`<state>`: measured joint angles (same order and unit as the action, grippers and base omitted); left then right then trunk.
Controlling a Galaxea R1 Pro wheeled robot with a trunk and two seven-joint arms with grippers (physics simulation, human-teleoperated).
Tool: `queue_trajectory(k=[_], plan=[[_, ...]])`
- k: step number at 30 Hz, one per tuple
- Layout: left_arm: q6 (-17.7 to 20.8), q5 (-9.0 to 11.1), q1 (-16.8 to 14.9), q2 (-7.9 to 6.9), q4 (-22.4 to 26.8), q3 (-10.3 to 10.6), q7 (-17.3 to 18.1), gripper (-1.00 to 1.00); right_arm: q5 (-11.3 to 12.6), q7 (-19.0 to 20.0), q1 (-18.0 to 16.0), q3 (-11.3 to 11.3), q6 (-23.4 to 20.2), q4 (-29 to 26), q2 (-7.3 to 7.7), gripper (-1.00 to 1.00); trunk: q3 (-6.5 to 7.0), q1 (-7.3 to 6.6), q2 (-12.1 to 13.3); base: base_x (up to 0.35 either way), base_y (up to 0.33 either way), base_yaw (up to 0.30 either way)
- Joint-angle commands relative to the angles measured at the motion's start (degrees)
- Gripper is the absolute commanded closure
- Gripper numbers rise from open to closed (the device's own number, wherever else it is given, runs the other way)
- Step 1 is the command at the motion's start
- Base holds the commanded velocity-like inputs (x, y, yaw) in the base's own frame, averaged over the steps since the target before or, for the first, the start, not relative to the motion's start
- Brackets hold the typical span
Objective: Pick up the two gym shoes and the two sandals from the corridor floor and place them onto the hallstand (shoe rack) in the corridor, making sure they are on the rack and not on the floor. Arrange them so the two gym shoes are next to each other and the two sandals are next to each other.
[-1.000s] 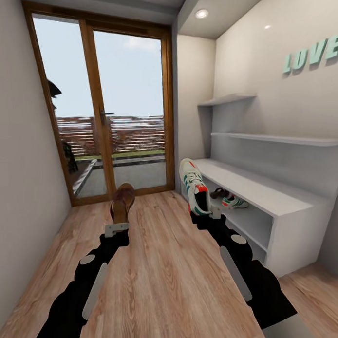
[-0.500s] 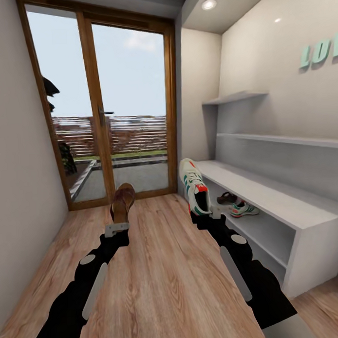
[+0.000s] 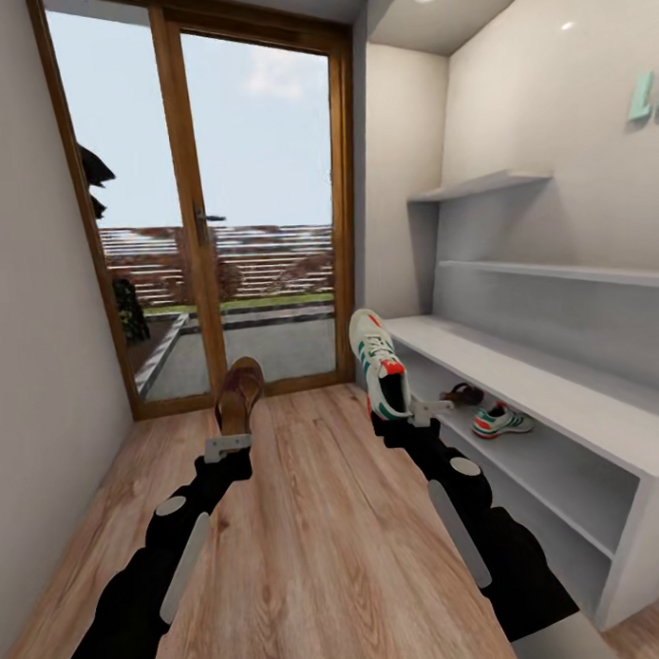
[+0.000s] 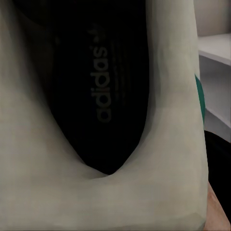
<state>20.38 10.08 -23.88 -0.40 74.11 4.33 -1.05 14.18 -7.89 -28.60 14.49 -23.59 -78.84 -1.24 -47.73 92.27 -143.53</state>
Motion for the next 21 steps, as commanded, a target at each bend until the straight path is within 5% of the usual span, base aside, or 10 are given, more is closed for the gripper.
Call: queue_trajectory(k=[1,15,21], plan=[[0.3,0.5,0.0,-0.04,0.1,0.1,-0.2,1.0,0.6,-0.6,0.0,0.1,-0.2,-0.1,0.01,1.0,-0.07,0.02,0.0,0.292,0.174,0.0],[0.3,0.5,0.0,-0.07,0.1,0.1,-0.2,1.0,0.6,-0.6,0.0,0.1,-0.2,-0.1,0.01,1.0,-0.07,0.02,0.0,0.292,0.173,-0.003],[0.3,0.5,0.0,-0.06,0.1,0.1,-0.2,1.0,0.6,-0.6,0.0,0.1,-0.2,-0.1,0.01,1.0,-0.07,0.02,0.0,0.292,0.173,-0.163]])
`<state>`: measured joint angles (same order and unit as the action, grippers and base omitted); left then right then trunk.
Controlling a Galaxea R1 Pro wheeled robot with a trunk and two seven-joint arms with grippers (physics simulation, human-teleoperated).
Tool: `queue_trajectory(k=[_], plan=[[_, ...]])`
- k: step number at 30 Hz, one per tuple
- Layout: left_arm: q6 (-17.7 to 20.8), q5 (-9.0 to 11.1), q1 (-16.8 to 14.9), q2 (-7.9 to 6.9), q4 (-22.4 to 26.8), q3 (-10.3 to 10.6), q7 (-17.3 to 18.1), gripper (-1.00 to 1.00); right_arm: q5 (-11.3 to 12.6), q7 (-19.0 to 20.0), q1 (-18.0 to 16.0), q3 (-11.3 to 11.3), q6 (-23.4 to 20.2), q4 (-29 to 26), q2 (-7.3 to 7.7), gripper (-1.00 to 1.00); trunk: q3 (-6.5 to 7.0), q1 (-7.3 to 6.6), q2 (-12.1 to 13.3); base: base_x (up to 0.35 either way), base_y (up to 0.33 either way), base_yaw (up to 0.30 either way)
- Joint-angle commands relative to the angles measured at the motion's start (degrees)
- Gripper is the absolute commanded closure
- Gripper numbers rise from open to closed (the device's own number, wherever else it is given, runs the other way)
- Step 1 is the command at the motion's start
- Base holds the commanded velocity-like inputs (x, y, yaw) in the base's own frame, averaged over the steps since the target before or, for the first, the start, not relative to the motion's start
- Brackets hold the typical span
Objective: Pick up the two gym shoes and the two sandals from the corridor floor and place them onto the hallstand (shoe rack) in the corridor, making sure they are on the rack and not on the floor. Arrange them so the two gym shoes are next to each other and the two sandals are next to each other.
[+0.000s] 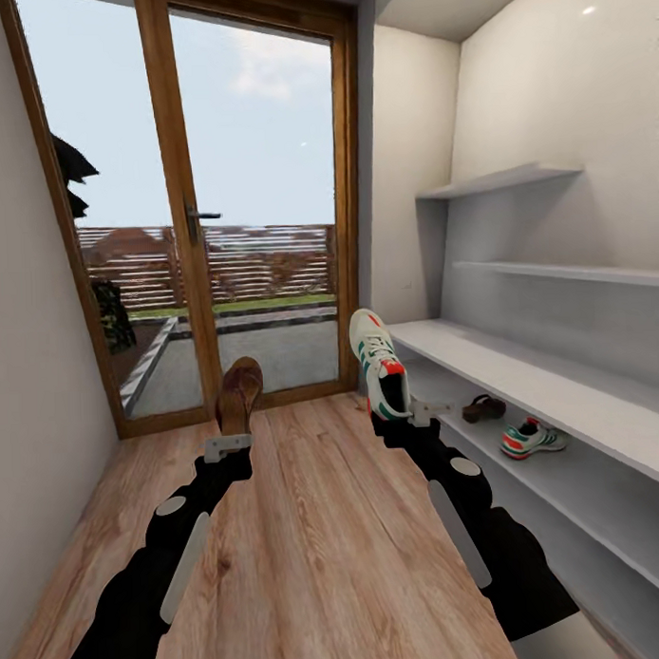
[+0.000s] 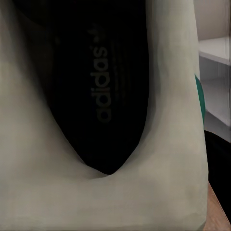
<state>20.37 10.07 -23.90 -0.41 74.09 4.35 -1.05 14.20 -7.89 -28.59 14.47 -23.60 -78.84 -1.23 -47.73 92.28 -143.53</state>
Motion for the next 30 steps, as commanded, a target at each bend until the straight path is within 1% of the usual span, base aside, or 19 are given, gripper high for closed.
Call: queue_trajectory(k=[1,5,18,30], plan=[[0.3,0.5,0.0,-0.04,0.1,0.0,-0.2,1.0,0.6,-0.5,-0.1,0.1,-0.2,-0.1,0.0,1.0,-0.07,0.02,0.0,0.292,0.173,-0.263],[0.3,0.5,0.0,-0.05,0.1,0.1,-0.2,1.0,0.6,-0.5,-0.1,0.1,-0.2,-0.1,0.0,1.0,-0.07,0.02,0.0,0.292,0.174,-0.177],[0.3,0.5,0.0,-0.03,0.1,0.1,-0.2,1.0,0.6,-0.5,-0.1,0.1,-0.2,-0.1,0.0,1.0,-0.07,0.02,0.0,0.292,0.173,-0.018],[0.3,0.5,0.0,-0.03,0.1,0.1,-0.2,1.0,0.6,-0.5,-0.1,0.1,-0.2,0.0,0.0,1.0,-0.07,0.02,0.0,0.292,0.173,-0.276]])
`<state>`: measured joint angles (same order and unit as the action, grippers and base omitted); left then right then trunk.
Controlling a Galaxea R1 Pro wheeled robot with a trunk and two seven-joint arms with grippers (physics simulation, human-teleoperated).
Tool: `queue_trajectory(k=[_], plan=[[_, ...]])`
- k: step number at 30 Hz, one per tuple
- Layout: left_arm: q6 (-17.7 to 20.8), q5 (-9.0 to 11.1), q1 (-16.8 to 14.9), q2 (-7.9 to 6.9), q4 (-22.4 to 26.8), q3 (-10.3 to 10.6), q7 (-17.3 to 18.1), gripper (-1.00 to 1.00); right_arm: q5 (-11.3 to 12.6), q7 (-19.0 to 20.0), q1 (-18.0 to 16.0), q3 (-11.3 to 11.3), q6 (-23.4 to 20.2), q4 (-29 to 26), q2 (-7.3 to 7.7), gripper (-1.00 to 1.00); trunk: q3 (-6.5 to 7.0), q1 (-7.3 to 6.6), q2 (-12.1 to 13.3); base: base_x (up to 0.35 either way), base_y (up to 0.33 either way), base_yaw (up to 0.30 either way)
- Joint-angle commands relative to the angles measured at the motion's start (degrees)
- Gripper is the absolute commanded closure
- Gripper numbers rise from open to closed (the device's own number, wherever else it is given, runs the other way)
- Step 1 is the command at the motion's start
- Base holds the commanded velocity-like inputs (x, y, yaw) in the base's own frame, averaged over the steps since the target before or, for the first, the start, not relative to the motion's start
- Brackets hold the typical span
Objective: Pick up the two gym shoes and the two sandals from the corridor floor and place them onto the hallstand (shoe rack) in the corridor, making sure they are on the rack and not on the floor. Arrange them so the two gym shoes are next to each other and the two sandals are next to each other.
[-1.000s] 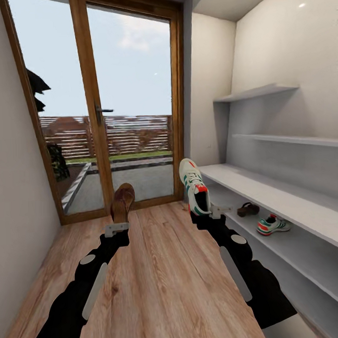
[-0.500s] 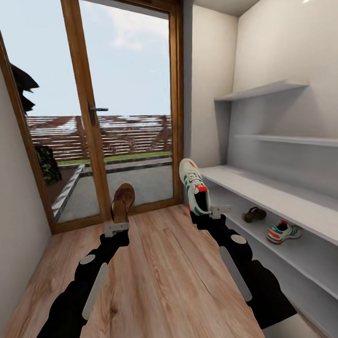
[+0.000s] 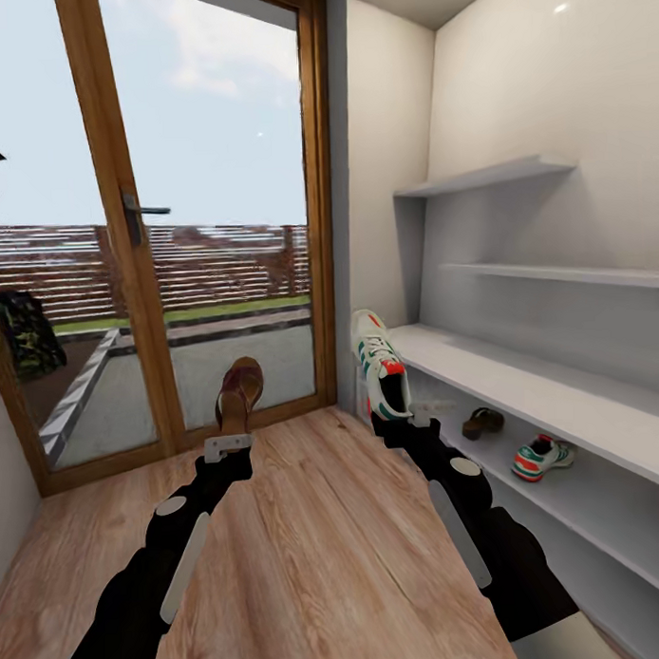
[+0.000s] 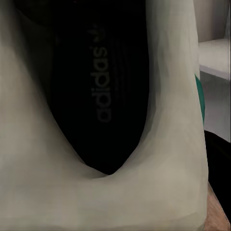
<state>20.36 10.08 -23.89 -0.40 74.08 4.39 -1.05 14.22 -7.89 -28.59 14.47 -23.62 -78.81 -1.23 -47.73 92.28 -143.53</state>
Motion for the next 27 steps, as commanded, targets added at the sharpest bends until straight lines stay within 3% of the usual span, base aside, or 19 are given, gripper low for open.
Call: queue_trajectory(k=[1,27], plan=[[0.3,0.5,0.0,-0.04,0.1,0.0,-0.2,1.0,0.6,-0.5,-0.1,0.1,-0.2,-0.1,0.0,1.0,-0.07,0.02,0.0,0.292,0.173,-0.295],[0.3,0.5,0.0,-0.04,0.1,0.0,-0.2,1.0,0.6,-0.5,-0.1,0.1,-0.2,-0.1,0.0,1.0,-0.07,0.02,0.0,0.292,0.175,-0.296]])
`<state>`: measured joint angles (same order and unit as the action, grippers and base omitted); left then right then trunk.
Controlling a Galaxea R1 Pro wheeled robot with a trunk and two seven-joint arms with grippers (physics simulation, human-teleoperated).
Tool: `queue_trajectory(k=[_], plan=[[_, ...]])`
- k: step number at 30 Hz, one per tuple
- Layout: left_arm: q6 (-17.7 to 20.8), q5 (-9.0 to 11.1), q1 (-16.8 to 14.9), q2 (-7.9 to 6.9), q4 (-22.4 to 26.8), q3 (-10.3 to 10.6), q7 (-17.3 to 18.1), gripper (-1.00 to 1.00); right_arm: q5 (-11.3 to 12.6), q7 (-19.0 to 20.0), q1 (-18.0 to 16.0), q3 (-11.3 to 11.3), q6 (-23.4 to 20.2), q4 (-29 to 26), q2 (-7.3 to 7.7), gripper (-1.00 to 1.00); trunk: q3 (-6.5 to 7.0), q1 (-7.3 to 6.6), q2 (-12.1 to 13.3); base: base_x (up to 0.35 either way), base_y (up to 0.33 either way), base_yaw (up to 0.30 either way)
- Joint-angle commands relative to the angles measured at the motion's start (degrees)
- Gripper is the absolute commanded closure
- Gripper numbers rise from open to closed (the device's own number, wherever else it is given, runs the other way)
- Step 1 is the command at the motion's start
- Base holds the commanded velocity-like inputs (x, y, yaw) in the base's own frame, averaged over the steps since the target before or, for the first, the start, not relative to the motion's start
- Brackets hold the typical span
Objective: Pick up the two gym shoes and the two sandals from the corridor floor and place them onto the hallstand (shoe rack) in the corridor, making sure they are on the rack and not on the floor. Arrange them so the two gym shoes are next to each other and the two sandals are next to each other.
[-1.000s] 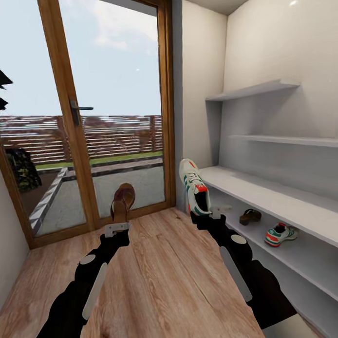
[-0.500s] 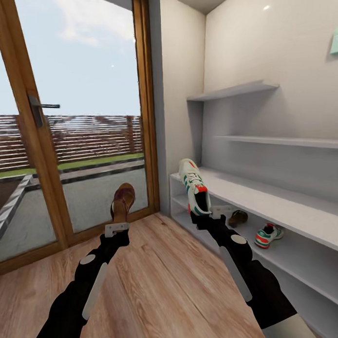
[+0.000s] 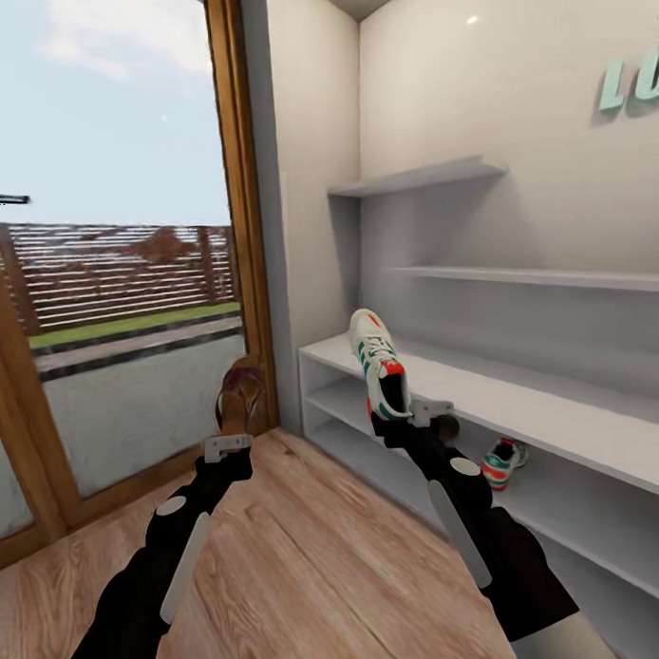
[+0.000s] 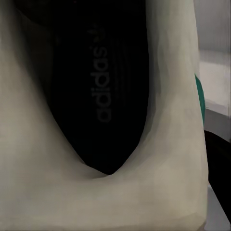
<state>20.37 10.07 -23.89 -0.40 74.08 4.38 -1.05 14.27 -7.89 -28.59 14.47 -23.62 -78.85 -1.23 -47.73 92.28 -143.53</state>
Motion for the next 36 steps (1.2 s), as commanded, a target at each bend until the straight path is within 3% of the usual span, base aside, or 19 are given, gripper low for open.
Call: queue_trajectory(k=[1,22,36], plan=[[0.3,0.5,0.0,-0.04,0.1,0.0,-0.2,1.0,0.6,-0.6,-0.1,0.1,-0.2,-0.1,0.0,1.0,-0.07,0.02,0.0,0.287,0.19,-0.296],[0.3,0.4,0.0,-0.04,0.1,0.1,-0.2,1.0,0.6,-0.6,-0.1,0.1,-0.2,-0.1,0.0,1.0,-0.07,0.02,0.0,0.274,0.206,-0.296],[0.3,0.4,0.0,-0.04,0.1,0.2,-0.2,1.0,0.6,-0.6,-0.1,0.1,-0.2,-0.1,0.0,1.0,-0.07,0.02,0.0,0.138,0.288,-0.296]])
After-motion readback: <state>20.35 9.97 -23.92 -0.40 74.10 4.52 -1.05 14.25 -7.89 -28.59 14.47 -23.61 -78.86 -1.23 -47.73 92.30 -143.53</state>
